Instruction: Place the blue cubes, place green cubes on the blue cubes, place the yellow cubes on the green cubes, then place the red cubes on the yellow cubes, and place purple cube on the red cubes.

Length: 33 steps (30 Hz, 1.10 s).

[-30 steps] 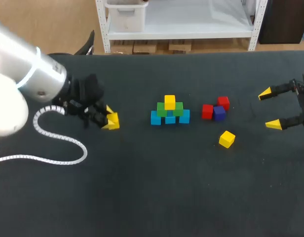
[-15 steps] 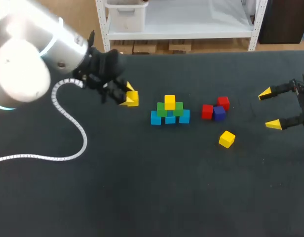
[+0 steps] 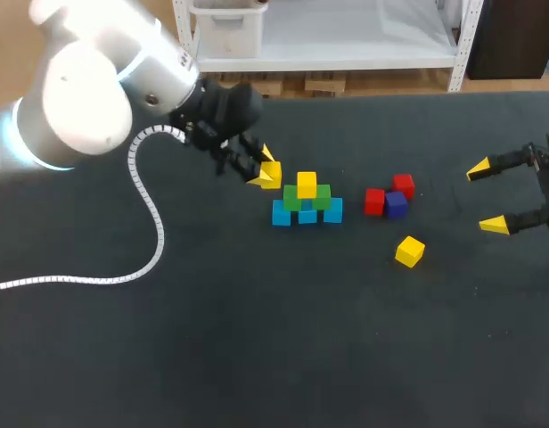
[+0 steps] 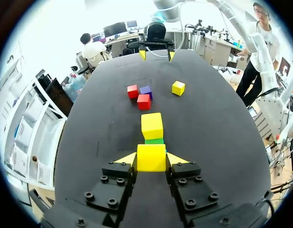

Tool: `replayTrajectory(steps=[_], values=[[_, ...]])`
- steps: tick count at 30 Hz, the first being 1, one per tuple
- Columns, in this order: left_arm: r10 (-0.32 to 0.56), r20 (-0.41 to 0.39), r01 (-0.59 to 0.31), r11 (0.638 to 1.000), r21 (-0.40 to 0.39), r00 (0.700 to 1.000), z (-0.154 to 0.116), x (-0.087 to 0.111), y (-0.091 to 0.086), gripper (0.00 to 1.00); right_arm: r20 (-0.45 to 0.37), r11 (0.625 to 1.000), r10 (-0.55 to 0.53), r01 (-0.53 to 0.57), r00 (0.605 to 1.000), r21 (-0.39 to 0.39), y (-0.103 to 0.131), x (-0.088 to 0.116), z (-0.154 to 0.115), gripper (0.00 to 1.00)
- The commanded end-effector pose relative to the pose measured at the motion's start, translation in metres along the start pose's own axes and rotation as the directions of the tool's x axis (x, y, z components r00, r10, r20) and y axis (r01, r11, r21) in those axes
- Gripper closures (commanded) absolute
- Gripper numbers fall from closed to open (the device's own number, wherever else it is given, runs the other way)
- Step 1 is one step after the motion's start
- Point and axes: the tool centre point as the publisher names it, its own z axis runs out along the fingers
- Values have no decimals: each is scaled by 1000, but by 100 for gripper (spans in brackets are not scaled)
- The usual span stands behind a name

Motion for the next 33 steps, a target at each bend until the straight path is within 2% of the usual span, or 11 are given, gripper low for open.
replayTrajectory(steps=[1, 15, 33], values=[[-1, -3, 1, 1000, 17, 1000, 5, -1, 4, 100, 0, 1000, 0, 0, 1000, 1, 0, 0, 0, 0], [-8, -2, 8, 999, 33, 1000, 18, -5, 3, 100, 0, 1000, 0, 0, 1000, 1, 0, 0, 0, 0], [-3, -3, 3, 999, 43, 1000, 22, -7, 2, 100, 0, 1000, 0, 0, 1000, 1, 0, 0, 0, 0]])
